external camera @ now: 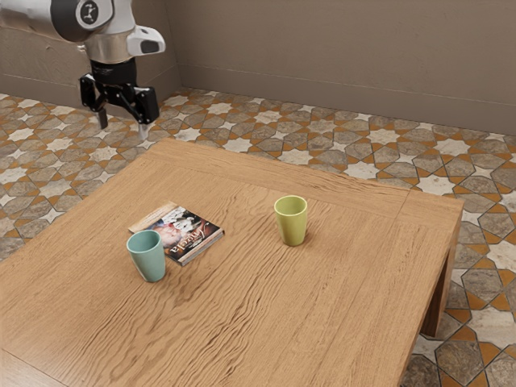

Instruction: Place the left cup onto the right cup

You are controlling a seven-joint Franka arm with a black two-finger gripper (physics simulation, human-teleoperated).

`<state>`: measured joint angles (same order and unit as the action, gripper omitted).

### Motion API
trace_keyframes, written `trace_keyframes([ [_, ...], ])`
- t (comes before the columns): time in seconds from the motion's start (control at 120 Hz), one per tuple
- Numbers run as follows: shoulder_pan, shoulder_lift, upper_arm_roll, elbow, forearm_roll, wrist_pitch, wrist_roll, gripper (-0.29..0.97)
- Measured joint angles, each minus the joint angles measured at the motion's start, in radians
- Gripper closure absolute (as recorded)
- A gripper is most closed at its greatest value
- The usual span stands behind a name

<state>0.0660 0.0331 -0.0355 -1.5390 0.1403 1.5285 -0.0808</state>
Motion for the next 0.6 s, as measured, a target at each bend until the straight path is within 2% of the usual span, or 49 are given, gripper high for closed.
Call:
trace_keyframes([
  [0.233,-0.083,-0.002,-0.035,-0.028,0.004,0.039,0.017,0.00],
  [0.6,-0.122,-0.056,-0.048,-0.242,0.007,0.178,-0.019,0.00],
])
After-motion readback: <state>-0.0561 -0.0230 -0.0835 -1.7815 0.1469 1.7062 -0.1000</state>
